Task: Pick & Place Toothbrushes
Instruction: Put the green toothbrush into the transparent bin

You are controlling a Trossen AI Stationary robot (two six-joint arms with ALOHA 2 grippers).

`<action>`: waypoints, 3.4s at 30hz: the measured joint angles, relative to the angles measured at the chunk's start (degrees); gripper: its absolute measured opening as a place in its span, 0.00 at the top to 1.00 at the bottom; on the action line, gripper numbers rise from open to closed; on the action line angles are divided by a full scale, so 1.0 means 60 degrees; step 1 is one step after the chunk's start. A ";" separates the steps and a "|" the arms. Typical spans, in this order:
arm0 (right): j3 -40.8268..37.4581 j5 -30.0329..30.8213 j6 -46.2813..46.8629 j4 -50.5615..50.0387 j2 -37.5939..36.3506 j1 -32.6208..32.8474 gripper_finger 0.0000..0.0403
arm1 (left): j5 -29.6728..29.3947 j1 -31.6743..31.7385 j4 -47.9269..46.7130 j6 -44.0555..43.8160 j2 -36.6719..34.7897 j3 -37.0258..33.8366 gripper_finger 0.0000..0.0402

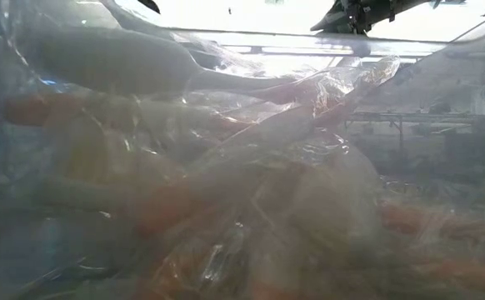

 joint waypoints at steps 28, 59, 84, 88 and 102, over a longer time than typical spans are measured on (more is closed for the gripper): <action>0.0000 -0.0084 -0.0002 -0.0004 -0.0004 0.0003 0.75 | -0.0581 0.1151 -0.4059 -0.1076 -0.0022 0.4802 0.96; 0.0000 -0.0036 -0.0004 -0.0011 -0.0007 0.0003 0.75 | -0.0612 0.5900 -0.4776 -0.0994 -0.0124 0.6535 0.96; 0.0000 -0.0036 -0.0005 -0.0053 -0.0007 0.0001 0.75 | -0.0412 0.8156 -0.1548 -0.0762 -0.0138 0.3085 0.96; 0.0000 0.0000 -0.0044 -0.0095 -0.0007 0.0000 0.75 | -0.0423 0.8131 -0.1549 -0.0743 -0.0139 0.2980 0.96; 0.0000 -0.0004 -0.0076 -0.0194 -0.0007 0.0002 0.75 | -0.0546 0.8131 -0.1529 -0.1016 -0.0142 0.2980 0.83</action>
